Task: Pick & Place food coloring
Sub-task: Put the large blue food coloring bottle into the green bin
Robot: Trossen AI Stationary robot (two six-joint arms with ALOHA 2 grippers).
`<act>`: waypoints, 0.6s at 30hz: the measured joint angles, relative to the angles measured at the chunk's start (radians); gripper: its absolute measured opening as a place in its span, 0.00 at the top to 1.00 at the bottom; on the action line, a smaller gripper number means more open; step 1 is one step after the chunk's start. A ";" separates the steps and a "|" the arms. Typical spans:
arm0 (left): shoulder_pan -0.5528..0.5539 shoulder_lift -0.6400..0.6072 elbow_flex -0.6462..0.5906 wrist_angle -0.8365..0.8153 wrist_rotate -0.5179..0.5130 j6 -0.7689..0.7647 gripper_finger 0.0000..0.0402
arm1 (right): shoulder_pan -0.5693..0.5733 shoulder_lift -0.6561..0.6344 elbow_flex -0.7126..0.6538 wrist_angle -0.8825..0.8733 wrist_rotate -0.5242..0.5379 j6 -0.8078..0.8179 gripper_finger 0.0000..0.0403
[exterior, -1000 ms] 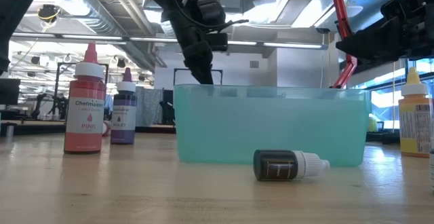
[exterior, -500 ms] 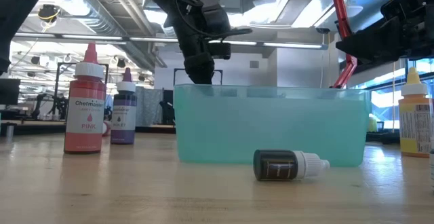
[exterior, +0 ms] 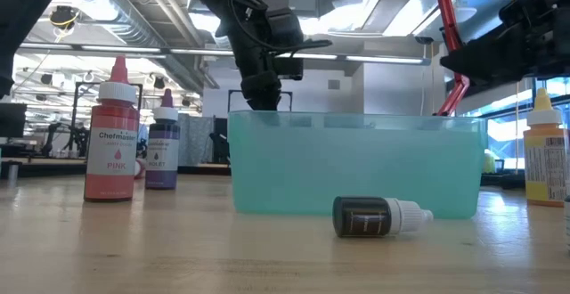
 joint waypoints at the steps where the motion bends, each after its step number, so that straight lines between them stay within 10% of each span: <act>1: 0.000 0.000 0.000 0.000 0.000 0.000 0.52 | 0.000 0.000 0.000 -0.002 0.009 0.000 0.67; 18: -0.010 -0.012 0.017 -0.039 -0.033 0.027 0.71 | 0.000 0.000 0.000 -0.005 0.027 0.000 0.67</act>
